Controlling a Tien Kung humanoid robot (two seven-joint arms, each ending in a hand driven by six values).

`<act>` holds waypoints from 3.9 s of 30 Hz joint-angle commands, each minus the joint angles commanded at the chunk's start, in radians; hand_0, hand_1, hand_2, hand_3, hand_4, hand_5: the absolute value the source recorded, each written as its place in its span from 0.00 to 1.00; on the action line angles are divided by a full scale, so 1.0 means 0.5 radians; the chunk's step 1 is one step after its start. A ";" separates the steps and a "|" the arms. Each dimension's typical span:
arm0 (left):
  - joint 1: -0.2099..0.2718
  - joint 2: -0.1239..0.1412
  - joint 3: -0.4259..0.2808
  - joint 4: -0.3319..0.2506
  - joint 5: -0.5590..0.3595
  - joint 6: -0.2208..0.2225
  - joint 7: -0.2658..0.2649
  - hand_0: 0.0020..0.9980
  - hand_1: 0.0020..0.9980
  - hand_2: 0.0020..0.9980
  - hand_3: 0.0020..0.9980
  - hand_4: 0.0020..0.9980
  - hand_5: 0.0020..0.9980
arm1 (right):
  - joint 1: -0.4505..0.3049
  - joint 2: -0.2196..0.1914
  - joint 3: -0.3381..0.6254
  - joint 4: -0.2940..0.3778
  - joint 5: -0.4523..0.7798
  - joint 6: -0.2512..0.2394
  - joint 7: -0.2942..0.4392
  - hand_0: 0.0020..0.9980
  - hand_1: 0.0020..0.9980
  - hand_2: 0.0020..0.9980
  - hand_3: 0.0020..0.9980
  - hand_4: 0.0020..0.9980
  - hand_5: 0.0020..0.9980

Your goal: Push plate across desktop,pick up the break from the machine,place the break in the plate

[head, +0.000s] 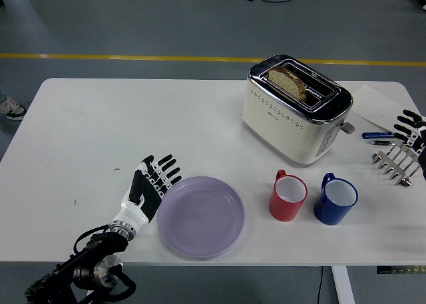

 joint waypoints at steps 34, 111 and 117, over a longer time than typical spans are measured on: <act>0.376 -0.017 -0.691 -0.569 0.833 0.230 0.090 0.78 0.78 0.81 0.73 0.54 1.00 | 0.042 -0.069 -0.090 0.031 -0.123 -0.075 0.008 0.79 0.75 0.76 0.76 0.56 0.68; 0.705 0.038 -1.201 -1.125 0.967 0.256 0.187 0.77 0.75 0.77 0.67 0.55 1.00 | 1.854 0.341 -1.833 -1.017 -1.428 -0.082 -0.871 0.60 0.61 0.59 0.75 0.89 0.55; 0.709 0.043 -1.192 -1.115 0.963 0.261 0.180 0.77 0.75 0.77 0.68 0.54 1.00 | 1.867 0.374 -1.911 -1.097 -1.394 -0.154 -0.933 0.44 0.51 0.52 0.70 0.87 0.54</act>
